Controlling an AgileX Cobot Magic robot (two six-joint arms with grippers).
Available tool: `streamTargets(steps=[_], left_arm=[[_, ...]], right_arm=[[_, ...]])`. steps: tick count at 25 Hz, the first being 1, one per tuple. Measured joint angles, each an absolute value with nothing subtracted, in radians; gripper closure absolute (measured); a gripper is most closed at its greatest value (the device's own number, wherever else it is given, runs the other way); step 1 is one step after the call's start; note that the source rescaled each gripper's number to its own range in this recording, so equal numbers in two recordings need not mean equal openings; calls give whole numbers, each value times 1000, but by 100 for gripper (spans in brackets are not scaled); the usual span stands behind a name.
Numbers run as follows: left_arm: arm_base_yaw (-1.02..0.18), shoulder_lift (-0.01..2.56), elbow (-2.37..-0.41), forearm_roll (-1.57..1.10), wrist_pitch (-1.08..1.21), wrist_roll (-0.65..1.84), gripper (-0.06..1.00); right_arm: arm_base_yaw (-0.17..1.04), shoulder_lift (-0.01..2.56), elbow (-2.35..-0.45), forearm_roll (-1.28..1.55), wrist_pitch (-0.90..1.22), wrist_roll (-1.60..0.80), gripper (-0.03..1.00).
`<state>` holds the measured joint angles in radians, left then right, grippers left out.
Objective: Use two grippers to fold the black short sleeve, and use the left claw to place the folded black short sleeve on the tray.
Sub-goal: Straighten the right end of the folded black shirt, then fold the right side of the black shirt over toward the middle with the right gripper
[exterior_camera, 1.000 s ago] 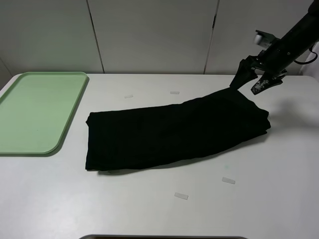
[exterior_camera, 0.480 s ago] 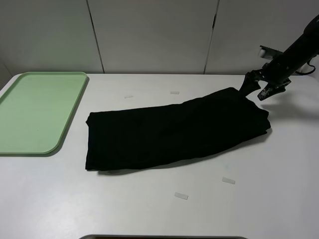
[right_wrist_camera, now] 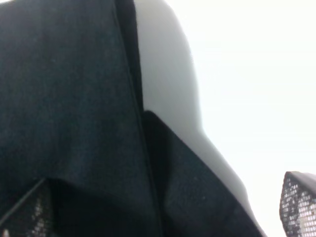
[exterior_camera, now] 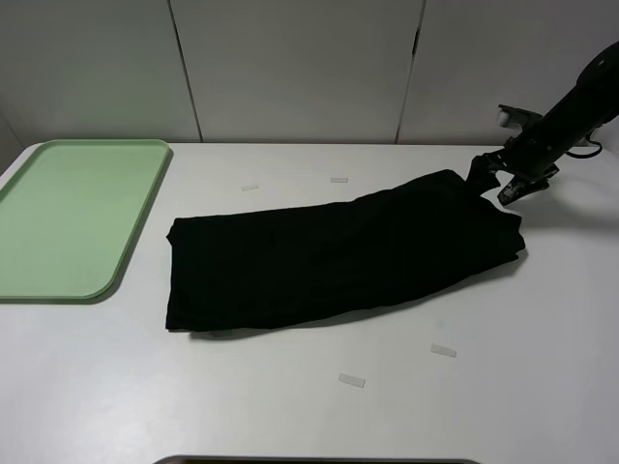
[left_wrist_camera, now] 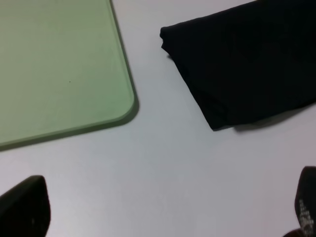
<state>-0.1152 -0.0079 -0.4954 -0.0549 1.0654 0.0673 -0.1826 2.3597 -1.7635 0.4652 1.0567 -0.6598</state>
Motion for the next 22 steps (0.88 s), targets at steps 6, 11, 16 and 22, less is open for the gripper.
streamTargets(steps=[6,11,16,22], left_arm=[[-115,-8,-495,-55,1065,67,-6],[-115,-8,-495,-55,1065,67,-6],[-115,-8,-495,-55,1065,67,-6],[-115,-8,-495,-55,1065,67,-6]], right_arm=[[-172,2373,-1765,494,1089,-670,-3],[-155,2381,-1765,559,1145,-717,-3],[-142,2386,-1765,572,1190,-723,26],[-136,2386,-1765,477,1185,-691,91]])
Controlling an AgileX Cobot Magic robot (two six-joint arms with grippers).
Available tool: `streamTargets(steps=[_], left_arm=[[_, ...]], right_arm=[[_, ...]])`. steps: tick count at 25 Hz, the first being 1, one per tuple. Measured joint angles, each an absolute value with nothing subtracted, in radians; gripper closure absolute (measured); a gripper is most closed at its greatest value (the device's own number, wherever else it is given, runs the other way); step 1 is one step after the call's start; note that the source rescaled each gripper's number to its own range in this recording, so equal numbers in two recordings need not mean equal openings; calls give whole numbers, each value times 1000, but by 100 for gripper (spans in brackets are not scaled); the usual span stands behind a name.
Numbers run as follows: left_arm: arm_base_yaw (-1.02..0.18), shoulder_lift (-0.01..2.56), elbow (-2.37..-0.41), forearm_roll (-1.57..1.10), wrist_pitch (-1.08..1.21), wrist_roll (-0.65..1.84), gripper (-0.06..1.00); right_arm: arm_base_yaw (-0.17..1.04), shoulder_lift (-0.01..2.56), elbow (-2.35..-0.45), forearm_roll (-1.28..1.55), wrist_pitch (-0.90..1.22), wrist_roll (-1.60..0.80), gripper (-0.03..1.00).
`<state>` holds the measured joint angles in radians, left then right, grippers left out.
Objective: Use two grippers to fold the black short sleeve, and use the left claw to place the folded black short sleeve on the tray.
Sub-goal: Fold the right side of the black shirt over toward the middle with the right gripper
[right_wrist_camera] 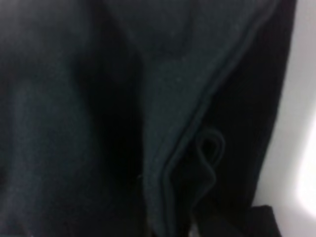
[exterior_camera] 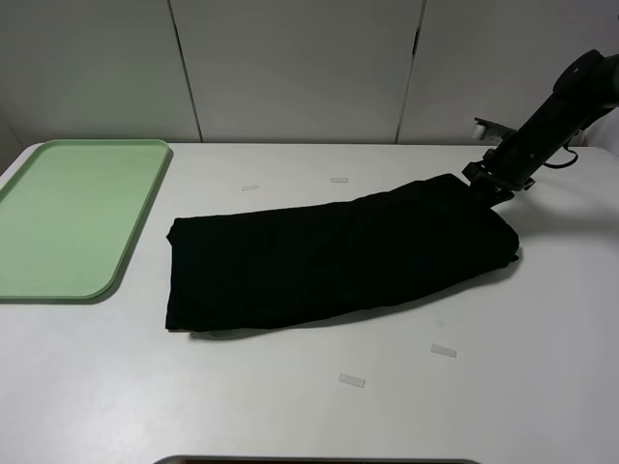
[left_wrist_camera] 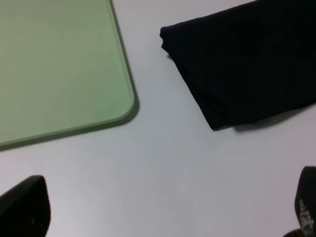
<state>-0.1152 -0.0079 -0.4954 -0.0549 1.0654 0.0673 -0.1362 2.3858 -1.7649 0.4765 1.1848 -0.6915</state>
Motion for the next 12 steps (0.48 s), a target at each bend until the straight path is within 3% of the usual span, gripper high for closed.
streamTargets(steps=[12], left_arm=[[-115,-8,-495,-55,1065,67,-6]], right_arm=[[-136,2294,-1765,212,1078,-219,91]])
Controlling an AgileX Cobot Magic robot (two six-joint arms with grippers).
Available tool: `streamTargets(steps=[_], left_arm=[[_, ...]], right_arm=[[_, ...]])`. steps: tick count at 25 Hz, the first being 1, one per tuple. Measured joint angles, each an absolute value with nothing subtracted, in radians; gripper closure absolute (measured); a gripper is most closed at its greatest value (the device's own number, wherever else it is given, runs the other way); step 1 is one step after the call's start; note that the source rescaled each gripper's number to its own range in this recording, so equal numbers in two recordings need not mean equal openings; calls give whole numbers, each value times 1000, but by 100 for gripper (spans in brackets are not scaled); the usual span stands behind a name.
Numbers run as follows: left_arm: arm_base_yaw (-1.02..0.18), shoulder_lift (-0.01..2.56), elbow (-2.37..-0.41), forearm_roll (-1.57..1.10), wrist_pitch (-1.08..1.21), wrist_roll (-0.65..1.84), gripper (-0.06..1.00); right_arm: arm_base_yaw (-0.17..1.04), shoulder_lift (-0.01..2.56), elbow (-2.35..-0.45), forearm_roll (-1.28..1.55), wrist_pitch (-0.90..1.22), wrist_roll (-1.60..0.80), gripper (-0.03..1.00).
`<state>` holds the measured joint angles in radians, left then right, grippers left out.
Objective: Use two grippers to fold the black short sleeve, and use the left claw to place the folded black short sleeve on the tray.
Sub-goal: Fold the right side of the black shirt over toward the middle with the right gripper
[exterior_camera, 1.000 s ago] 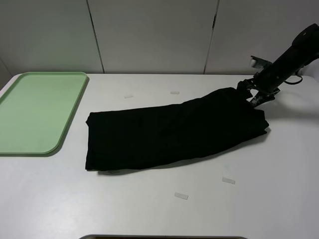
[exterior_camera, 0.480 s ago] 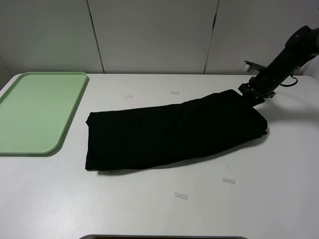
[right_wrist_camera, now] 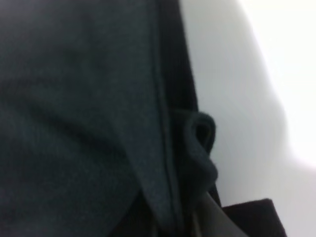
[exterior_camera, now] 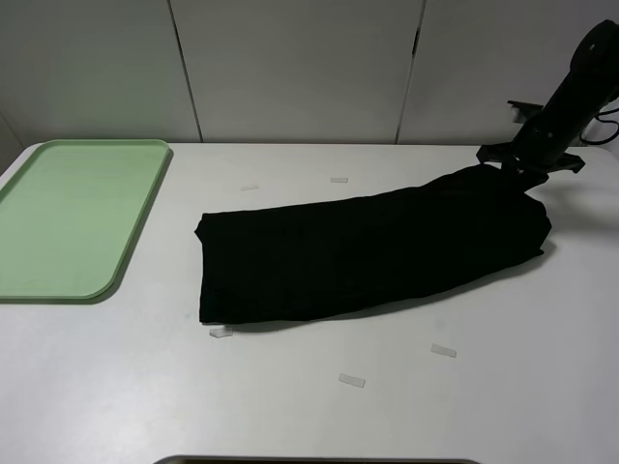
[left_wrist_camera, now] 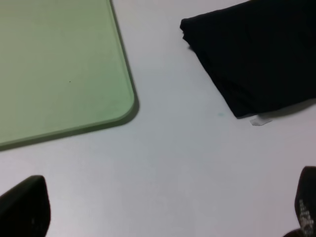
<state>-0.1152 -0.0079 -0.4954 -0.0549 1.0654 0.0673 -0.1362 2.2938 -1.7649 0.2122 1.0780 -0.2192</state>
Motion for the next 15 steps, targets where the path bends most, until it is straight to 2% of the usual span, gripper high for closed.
streamTargets(steps=[6,15], left_arm=[[-115,-8,-495,-55,1065,67,-6],[-115,-8,-495,-54,1065,67,-6]], right_arm=[[-101,2251,-1765,111,1081,-90,91],[-39,2232,-1765,39,1117,-51,91]])
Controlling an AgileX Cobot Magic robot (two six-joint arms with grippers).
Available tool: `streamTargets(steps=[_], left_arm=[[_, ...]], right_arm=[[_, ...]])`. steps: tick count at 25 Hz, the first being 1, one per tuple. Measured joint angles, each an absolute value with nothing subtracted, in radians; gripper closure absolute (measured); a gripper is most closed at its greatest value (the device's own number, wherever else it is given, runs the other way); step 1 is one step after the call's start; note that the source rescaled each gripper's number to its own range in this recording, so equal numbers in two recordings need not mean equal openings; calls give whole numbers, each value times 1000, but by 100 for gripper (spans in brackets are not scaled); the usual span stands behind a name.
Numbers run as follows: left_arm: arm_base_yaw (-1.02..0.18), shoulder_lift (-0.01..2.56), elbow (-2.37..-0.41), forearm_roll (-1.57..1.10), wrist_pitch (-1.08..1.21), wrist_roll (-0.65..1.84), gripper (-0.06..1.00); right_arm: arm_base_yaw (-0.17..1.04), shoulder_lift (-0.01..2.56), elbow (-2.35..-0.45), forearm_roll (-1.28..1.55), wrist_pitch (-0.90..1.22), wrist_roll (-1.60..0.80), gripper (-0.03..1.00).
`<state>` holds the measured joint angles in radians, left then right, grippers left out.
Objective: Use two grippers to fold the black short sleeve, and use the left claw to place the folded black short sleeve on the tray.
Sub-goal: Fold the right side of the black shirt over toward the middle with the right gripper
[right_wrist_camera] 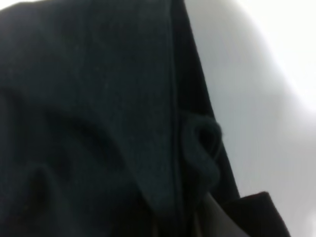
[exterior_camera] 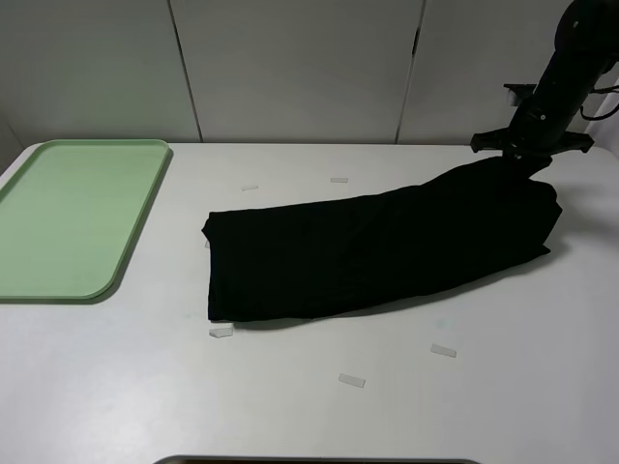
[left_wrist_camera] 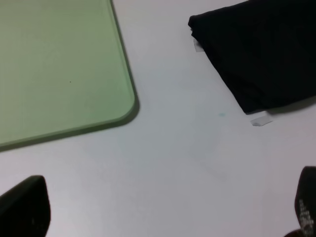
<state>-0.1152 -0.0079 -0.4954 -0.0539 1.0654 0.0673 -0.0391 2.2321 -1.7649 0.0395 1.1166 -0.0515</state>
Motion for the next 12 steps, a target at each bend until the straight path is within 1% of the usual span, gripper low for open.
streamTargets(steps=[7,12], left_arm=[[-115,-8,-495,-54,1065,67,-6],[-115,-8,-495,-54,1065,67,-6]], right_arm=[[91,2176,-1765,-105,1175,28,91],[200,2147,-1765,-126,1214,81,91]])
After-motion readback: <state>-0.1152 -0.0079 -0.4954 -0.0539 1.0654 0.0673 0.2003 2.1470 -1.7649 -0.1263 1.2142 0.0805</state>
